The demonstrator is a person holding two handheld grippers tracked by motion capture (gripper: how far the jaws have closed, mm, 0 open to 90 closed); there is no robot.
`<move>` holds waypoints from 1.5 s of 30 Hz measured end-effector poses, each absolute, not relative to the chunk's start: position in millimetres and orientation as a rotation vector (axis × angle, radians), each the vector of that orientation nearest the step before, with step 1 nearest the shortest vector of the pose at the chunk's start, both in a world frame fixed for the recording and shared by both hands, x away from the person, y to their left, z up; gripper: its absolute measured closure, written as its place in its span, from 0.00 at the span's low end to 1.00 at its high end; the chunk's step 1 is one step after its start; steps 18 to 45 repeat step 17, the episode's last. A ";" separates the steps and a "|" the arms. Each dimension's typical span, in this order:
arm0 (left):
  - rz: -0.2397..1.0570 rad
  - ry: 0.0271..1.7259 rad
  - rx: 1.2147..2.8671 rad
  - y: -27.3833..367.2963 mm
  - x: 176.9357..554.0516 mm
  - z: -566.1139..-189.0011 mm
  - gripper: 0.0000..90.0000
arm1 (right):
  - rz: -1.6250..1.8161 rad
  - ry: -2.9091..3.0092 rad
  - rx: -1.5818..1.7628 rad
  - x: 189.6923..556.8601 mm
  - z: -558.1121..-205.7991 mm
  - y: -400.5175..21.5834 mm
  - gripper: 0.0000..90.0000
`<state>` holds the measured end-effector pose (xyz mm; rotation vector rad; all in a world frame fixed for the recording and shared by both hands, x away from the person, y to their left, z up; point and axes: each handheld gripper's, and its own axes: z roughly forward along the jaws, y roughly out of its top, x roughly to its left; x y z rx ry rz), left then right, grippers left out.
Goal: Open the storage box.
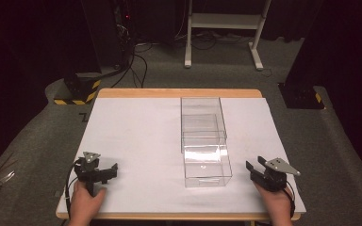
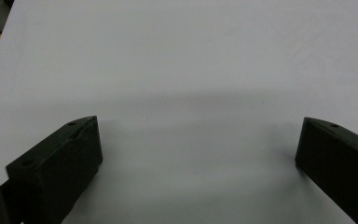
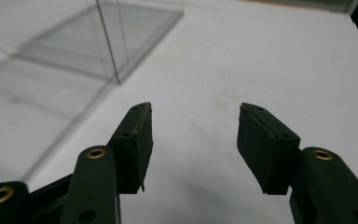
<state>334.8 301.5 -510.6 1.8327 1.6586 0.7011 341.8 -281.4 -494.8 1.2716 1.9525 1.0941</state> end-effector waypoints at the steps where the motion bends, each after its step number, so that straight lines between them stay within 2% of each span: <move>1: 0.702 1.657 1.836 301.8 334.8 -510.6 0.01 | 1.074 1.960 1.294 343.3 -496.9 -281.8 0.45; 7: 0.701 1.658 1.833 301.6 334.8 -510.6 0.01 | 1.012 2.042 1.353 352.2 -499.1 -279.6 0.38; 45: 0.700 1.659 1.833 301.6 334.9 -510.6 0.01 | 0.985 2.057 1.348 353.6 -500.0 -278.1 0.38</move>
